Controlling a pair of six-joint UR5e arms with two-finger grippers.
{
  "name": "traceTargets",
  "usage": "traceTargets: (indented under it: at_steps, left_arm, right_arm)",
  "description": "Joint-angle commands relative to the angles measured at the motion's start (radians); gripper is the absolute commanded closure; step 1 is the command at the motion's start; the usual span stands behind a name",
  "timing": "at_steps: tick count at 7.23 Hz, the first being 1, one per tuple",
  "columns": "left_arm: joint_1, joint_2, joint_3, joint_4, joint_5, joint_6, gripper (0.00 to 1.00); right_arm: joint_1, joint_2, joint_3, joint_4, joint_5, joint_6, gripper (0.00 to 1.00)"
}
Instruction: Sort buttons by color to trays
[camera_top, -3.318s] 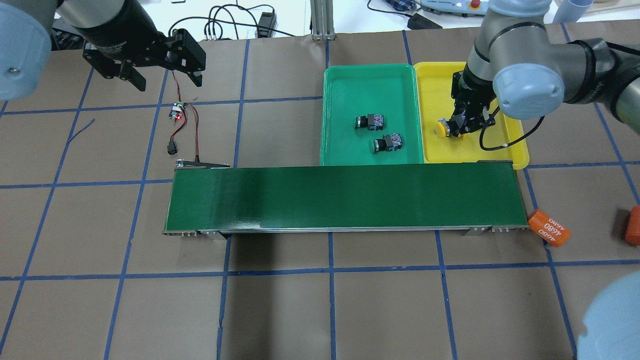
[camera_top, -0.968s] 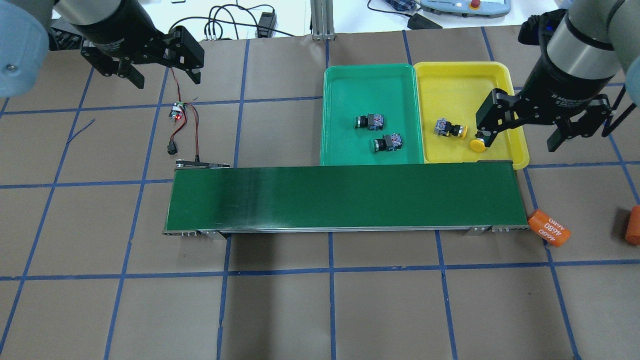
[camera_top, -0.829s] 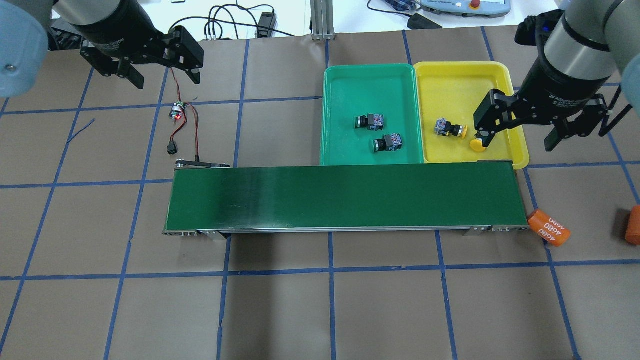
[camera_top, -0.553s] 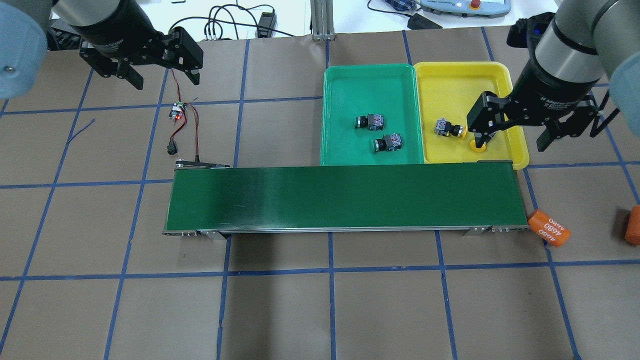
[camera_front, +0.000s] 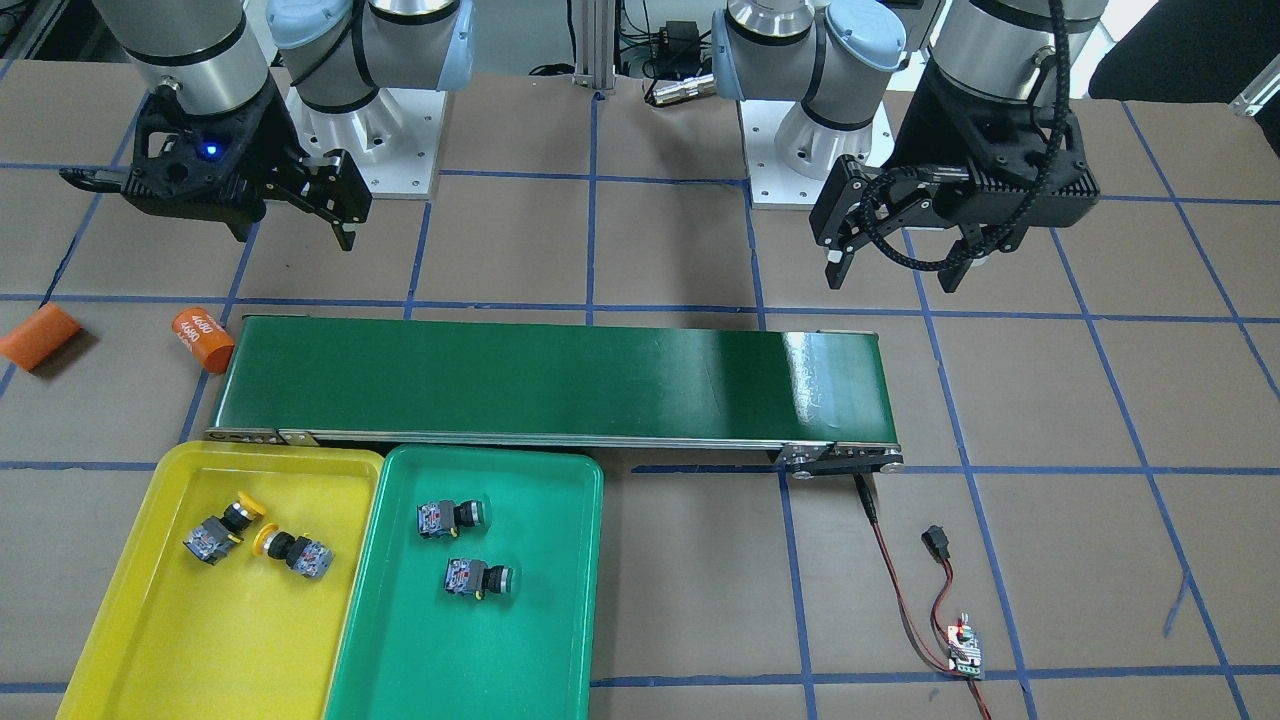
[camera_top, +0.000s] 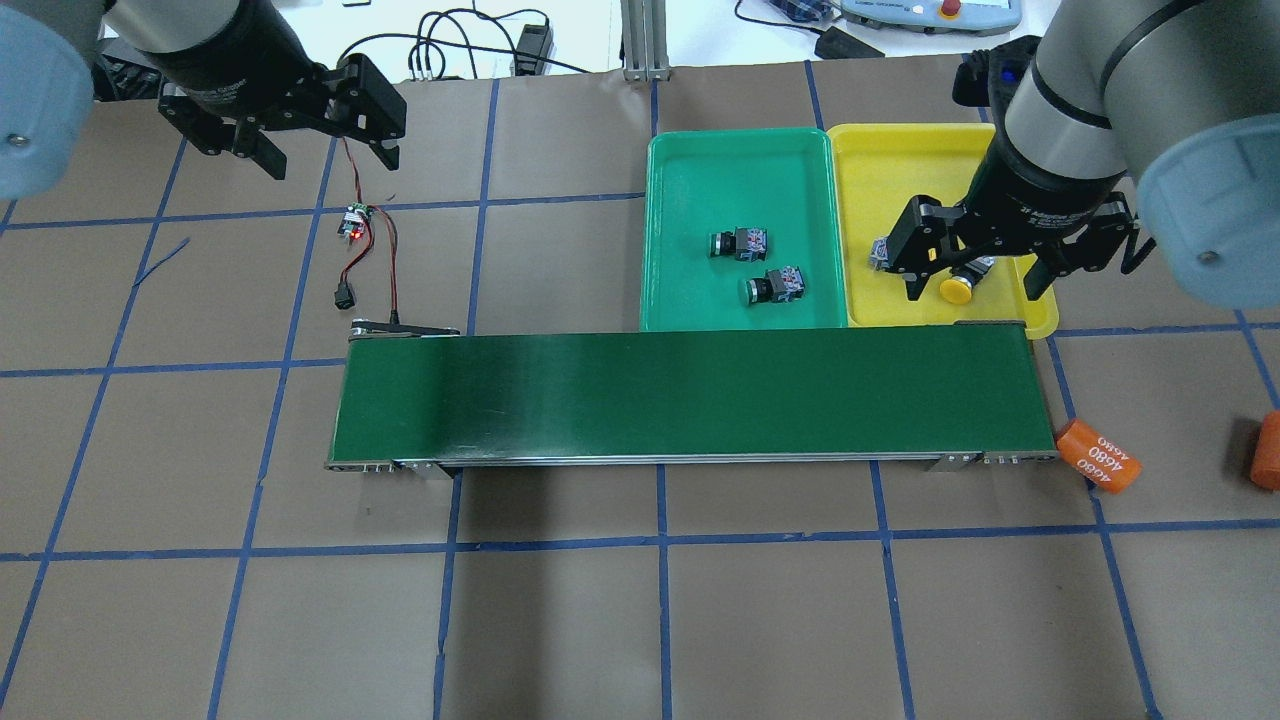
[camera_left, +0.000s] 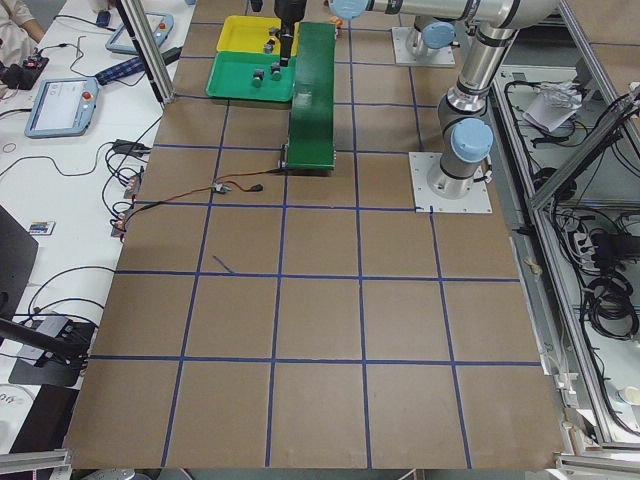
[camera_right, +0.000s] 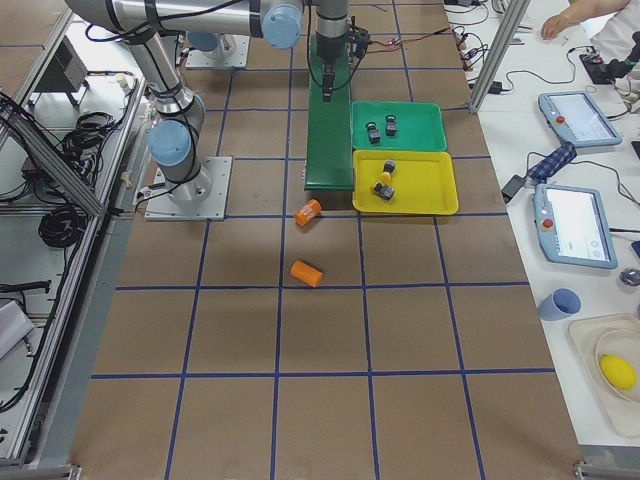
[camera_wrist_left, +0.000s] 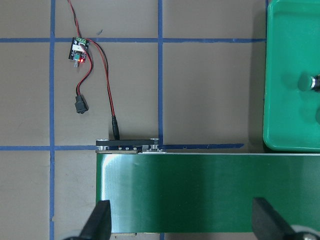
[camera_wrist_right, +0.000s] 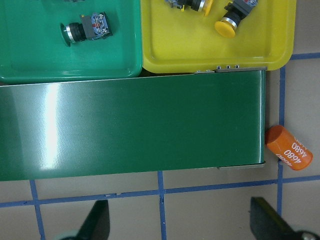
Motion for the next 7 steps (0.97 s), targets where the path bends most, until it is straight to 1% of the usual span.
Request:
traceTargets:
  at_steps: [1, 3, 4, 7]
  left_arm:
    - [0.0, 0.0, 0.0, -0.001, -0.001, 0.001, 0.0]
    - [0.001, 0.0, 0.0, 0.0, -0.001, 0.001, 0.0]
    - [0.0, -0.001, 0.0, 0.0, -0.001, 0.0, 0.0]
    - [0.0, 0.002, -0.002, -0.001, -0.001, 0.0, 0.0]
  right_arm:
    - [0.002, -0.006, -0.01, -0.003, 0.002, 0.004, 0.0]
    - [-0.004, -0.035, -0.02, 0.0, 0.007, -0.078, 0.0]
    - [-0.012, -0.04, -0.019, 0.002, 0.022, -0.081, 0.0]
    - [-0.01, -0.061, -0.01, -0.001, 0.025, -0.071, 0.0]
